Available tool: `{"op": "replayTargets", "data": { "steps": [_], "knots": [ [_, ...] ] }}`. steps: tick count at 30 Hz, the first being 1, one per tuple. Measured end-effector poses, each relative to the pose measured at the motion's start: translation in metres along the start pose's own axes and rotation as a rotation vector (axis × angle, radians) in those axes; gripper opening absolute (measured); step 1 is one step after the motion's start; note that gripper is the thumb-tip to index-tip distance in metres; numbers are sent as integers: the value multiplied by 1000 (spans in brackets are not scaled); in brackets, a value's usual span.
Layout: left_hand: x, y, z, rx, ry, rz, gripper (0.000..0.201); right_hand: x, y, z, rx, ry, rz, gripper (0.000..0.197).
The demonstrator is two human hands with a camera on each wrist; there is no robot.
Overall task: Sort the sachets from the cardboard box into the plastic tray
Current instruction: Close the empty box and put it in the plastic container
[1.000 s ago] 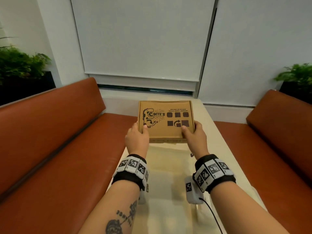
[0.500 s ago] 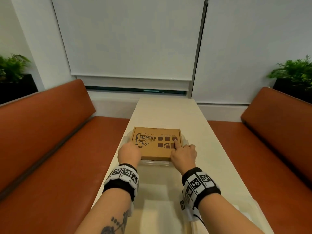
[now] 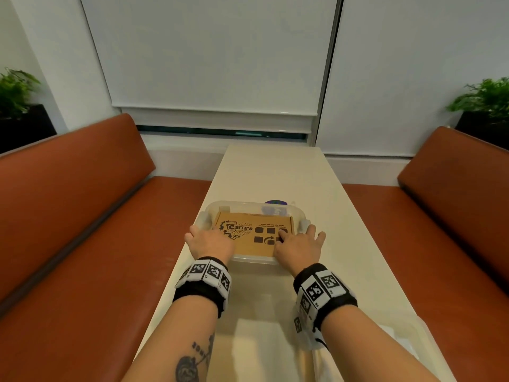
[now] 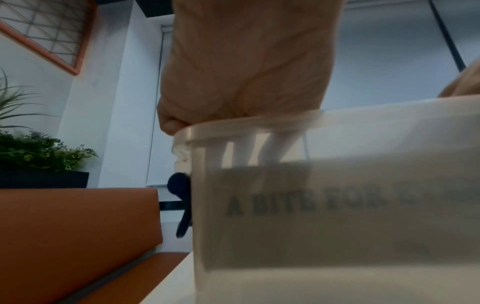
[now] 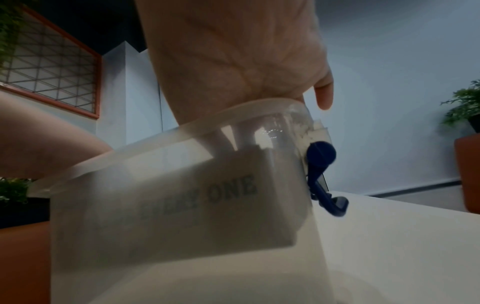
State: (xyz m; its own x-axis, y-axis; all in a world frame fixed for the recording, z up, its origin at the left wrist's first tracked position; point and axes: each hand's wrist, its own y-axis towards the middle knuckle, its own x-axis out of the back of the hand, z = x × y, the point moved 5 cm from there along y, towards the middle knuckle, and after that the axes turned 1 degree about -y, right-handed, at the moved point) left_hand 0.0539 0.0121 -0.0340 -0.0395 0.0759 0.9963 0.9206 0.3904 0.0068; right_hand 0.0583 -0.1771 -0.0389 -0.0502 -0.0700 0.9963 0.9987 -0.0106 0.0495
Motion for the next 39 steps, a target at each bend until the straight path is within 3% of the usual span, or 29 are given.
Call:
{"op": "replayTargets", "data": {
  "steps": [6, 14, 18, 21, 23, 25, 27, 30, 33, 35, 39],
  "knots": [
    [1, 2, -2, 13, 103, 73, 31, -3, 5, -2, -1, -27, 75, 32],
    [2, 0, -4, 24, 77, 55, 27, -3, 2, -3, -11, -36, 110, 38],
    [17, -18, -17, -39, -129, -176, 29, 14, -8, -10, -43, 95, -9, 37],
    [34, -44, -43, -205, -274, -368, 29, 40, -22, -29, -79, 332, -279, 35],
    [41, -69, -65, -345, -368, -422, 26, 47, -33, -52, -117, 457, -343, 34],
    [37, -96, -88, -471, -469, -371, 26, 43, -45, -80, -182, 546, -307, 34],
    [17, -119, -107, -533, -517, -231, 26, 33, -60, -111, -264, 557, -226, 37],
    [-25, -145, -123, -472, -404, 83, 25, 13, -88, -153, -366, 502, -65, 42],
    [-59, -164, -123, -402, -319, 287, 27, -5, -114, -186, -430, 372, 49, 45],
    [-72, -170, -121, -371, -302, 348, 26, -13, -128, -206, -489, 293, 103, 45],
    [-79, -171, -123, -356, -264, 342, 24, -29, -145, -234, -572, 239, 220, 49]
  ]
}}
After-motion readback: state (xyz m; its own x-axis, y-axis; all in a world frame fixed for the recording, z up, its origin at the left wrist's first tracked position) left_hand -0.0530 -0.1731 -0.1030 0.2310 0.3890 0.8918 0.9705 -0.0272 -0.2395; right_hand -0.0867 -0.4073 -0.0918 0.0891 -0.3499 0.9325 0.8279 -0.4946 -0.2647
